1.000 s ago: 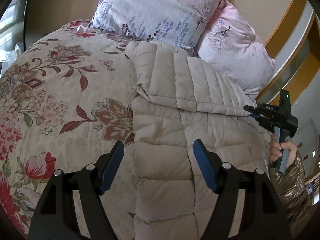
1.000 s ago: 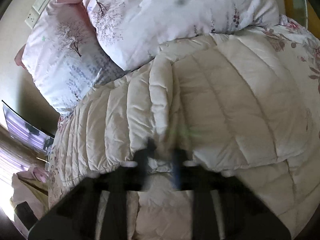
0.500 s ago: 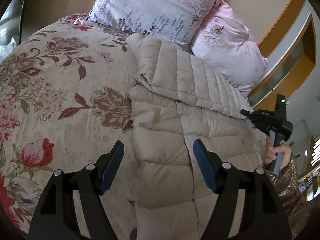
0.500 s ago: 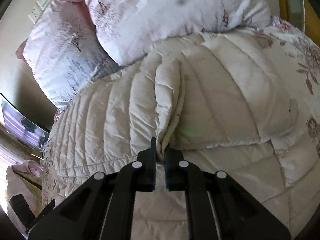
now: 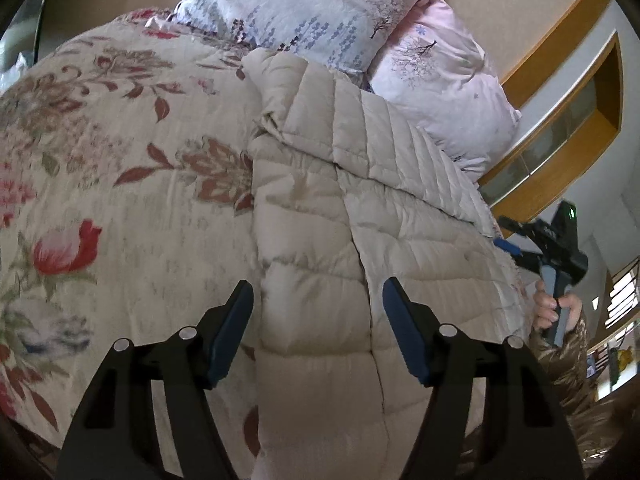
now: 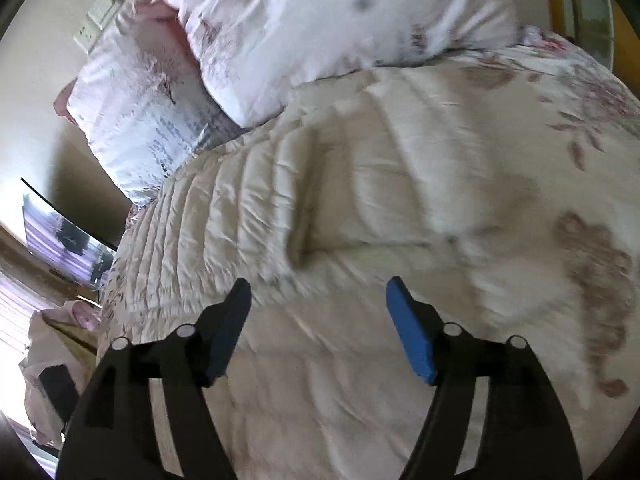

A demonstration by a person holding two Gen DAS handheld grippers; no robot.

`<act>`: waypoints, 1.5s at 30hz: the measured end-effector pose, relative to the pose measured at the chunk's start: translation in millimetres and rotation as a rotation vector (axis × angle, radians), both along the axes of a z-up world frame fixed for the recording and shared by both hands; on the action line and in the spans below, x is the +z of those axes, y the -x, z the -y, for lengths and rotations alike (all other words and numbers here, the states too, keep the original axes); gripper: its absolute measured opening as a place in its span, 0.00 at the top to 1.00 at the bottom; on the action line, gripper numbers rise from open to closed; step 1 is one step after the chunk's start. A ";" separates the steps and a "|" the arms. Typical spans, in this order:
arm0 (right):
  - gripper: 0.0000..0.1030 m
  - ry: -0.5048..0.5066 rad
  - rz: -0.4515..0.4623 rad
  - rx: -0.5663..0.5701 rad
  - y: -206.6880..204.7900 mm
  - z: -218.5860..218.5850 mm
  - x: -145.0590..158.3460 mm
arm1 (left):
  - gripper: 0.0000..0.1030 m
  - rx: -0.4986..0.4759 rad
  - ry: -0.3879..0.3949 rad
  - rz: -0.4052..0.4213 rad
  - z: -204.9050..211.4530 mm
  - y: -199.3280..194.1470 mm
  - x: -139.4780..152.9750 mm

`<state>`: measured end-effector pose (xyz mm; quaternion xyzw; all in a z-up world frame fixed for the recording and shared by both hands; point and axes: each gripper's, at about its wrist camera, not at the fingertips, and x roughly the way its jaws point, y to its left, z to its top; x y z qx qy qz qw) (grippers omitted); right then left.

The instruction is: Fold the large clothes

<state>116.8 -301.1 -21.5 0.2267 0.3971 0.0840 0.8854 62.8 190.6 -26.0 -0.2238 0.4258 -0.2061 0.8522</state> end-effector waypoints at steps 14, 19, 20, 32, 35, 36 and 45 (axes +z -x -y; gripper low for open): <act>0.28 -0.069 -0.156 -0.108 130.6 117.7 -43.8 | 0.41 -0.050 0.103 -0.029 -0.2 43.1 -7.0; 0.25 -0.063 -0.204 -0.078 166.1 125.7 -62.6 | 0.41 -0.075 0.125 -0.051 1.3 64.1 -11.1; 0.22 -0.079 -0.205 -0.071 171.1 126.5 -63.5 | 0.41 -0.077 0.131 -0.049 1.1 67.1 -11.9; 0.20 -0.319 -0.192 0.072 168.2 135.9 -105.5 | 0.41 -0.092 0.155 -0.097 -5.5 93.8 -26.1; 0.22 -0.397 -0.175 0.091 168.7 138.6 -118.0 | 0.41 -0.078 0.207 -0.120 -8.8 91.1 -42.6; 0.31 -0.405 -0.175 0.098 168.4 137.2 -119.8 | 0.41 -0.080 0.227 -0.124 -7.9 89.2 -46.1; 0.85 -0.303 -0.113 0.220 183.2 101.1 -79.6 | 0.84 -0.171 0.313 -0.142 0.9 89.3 -49.8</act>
